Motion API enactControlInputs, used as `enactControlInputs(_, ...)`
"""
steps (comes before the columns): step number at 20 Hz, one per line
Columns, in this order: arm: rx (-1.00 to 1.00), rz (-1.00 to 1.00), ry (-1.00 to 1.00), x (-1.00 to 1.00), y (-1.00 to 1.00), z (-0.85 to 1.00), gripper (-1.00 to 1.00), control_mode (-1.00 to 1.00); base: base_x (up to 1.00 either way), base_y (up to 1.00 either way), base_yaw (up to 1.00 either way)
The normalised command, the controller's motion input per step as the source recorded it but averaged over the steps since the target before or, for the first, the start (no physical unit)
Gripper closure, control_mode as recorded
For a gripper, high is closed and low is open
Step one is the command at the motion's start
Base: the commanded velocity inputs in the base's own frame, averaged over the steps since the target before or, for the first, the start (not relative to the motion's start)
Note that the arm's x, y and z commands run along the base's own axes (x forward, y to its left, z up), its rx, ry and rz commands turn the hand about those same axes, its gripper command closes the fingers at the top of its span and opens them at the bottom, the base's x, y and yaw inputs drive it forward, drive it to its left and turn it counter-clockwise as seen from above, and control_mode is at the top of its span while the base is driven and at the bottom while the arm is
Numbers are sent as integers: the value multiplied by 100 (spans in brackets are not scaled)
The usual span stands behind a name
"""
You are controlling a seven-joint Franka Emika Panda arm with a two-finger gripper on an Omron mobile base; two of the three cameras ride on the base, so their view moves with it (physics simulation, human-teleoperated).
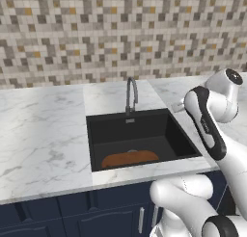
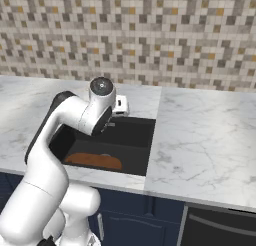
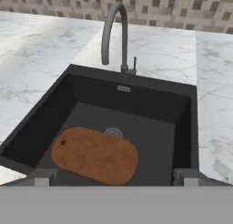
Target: Turn on the sink faucet with hot water and rinse the cutting board for ten seconds, then turn off the faucet. Push the cutting board to reach the water if necessary.
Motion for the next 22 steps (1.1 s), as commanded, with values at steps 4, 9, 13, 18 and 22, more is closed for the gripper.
enactControlInputs(4,1,15,-25,14,-21,-1,-100,-100,0,0,0)
enactControlInputs(9,1,15,-28,12,-21,-1,-100,-100,0,0,0)
enactControlInputs(13,2,12,-23,33,-15,-10,-100,-100,0,0,0)
enactControlInputs(18,2,8,-18,38,-4,-24,-100,-100,0,0,0)
enactControlInputs(22,2,2,-10,47,0,-24,-100,-100,0,0,0)
